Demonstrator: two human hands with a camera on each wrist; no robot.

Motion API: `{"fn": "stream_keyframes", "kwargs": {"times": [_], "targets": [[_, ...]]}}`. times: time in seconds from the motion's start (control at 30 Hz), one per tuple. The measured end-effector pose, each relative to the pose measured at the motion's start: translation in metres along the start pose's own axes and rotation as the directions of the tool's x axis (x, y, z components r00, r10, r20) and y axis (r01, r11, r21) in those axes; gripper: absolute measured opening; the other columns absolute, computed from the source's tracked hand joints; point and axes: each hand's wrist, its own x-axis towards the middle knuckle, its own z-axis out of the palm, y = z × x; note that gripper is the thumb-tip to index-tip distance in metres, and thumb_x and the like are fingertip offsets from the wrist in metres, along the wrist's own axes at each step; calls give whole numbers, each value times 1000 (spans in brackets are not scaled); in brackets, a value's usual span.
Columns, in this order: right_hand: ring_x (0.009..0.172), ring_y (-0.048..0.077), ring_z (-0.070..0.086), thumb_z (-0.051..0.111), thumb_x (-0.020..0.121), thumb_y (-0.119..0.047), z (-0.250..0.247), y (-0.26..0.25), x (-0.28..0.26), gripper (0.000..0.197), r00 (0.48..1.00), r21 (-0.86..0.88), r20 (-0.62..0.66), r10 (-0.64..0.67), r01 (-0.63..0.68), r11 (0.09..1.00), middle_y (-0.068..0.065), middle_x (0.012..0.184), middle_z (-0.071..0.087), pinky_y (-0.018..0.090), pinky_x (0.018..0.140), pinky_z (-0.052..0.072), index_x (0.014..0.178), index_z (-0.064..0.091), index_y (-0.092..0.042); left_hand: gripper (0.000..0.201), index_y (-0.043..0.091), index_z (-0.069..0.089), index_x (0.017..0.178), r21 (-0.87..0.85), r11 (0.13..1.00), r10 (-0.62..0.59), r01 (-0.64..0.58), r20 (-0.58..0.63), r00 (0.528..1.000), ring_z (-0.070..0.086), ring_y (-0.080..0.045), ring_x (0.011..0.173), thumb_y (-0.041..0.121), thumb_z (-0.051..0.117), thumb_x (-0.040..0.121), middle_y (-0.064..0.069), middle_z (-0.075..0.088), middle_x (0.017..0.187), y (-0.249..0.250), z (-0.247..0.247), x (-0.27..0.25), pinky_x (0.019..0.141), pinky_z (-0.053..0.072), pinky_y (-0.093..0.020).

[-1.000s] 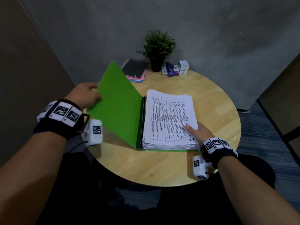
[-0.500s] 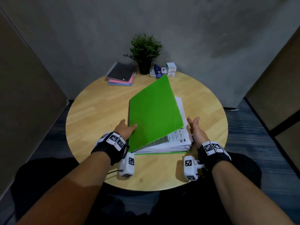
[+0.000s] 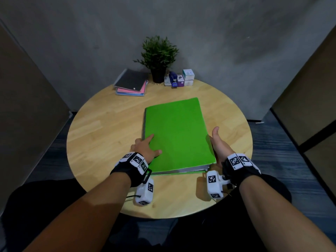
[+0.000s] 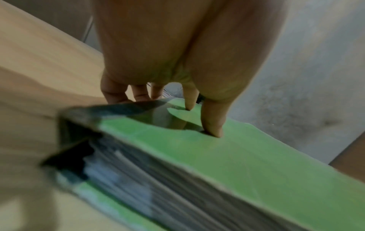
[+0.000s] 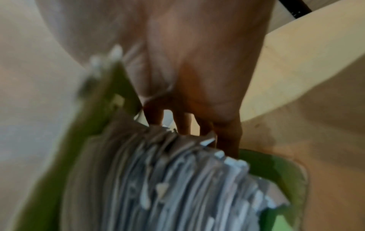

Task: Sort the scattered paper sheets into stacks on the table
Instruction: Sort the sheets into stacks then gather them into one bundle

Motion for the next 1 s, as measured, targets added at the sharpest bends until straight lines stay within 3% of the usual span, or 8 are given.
{"fn": "stream_keyframes", "kwargs": {"times": [0.13, 0.23, 0.33, 0.43, 0.5, 0.6, 0.73, 1.0], "targets": [[134, 31, 39, 35, 95, -59, 5, -4, -11, 65, 996, -131, -43, -72, 65, 989, 9, 153, 33, 43, 107, 32, 149, 29, -23, 77, 43, 23, 149, 41, 999, -32, 32, -20, 999, 35, -37, 127, 47, 66, 85, -12, 32, 141, 6, 3, 3, 104, 38, -44], [121, 31, 52, 57, 95, -27, 10, 4, -3, 60, 971, -286, -102, -218, 181, 941, 11, 145, 44, 37, 98, 44, 146, 28, -32, 77, 42, 23, 150, 61, 998, -26, 28, -28, 999, 34, -38, 126, 48, 66, 86, -12, 31, 141, 8, 4, 0, 104, 38, -45], [107, 30, 58, 57, 94, -15, 18, 4, 0, 52, 942, -469, -163, -293, 187, 863, 14, 138, 51, 29, 81, 46, 142, 38, -25, 79, 41, 23, 150, 21, 1000, 24, -23, -5, 1000, 28, -40, 134, 50, 66, 84, -11, 20, 153, 2, 0, -4, 110, 33, -46], [93, 27, 57, 53, 95, -12, 25, 3, -6, 44, 932, -600, -196, -303, 130, 789, 16, 132, 52, 28, 71, 49, 138, 43, -16, 93, 41, 22, 150, 1, 996, 92, -92, 73, 993, 17, -38, 144, 52, 75, 75, -10, 1, 161, -11, -7, -14, 117, 23, -46], [117, 33, 49, 57, 94, -22, 31, 3, -17, 48, 930, -693, -167, -327, 125, 710, 14, 145, 34, 41, 95, 48, 138, 42, -17, 103, 41, 18, 151, 80, 986, 134, -149, 171, 976, 8, -36, 146, 50, 80, 69, -7, -12, 161, -15, -8, -22, 118, 19, -45], [140, 35, 19, 73, 75, -49, 42, 4, -36, 83, 963, -788, 36, -268, 192, 585, -2, 158, 3, 56, 106, 32, 145, 30, -35, 114, 37, 17, 152, 179, 959, 182, -220, 208, 961, 12, -32, 144, 44, 87, 62, 0, -21, 158, -14, -6, -27, 118, 24, -44], [143, 40, 12, 85, 60, -42, 43, 7, -34, 113, 985, -854, 123, -123, 168, 493, -4, 159, -12, 63, 106, 29, 149, 14, -39, 118, 36, 16, 152, 258, 936, 187, -241, 218, 958, 20, -31, 141, 42, 88, 60, 5, -28, 157, -5, -6, -20, 112, 35, -45], [138, 36, 29, 84, 68, -26, 13, -5, 29, 101, 975, -847, 7, -222, 124, 517, -8, 160, -3, 56, 104, 40, 147, 24, -39, 101, 29, 24, 151, 266, 928, 224, -260, 155, 962, 20, -34, 143, 44, 82, 70, -1, -3, 162, 35, -3, 29, 115, 29, -45]]}}
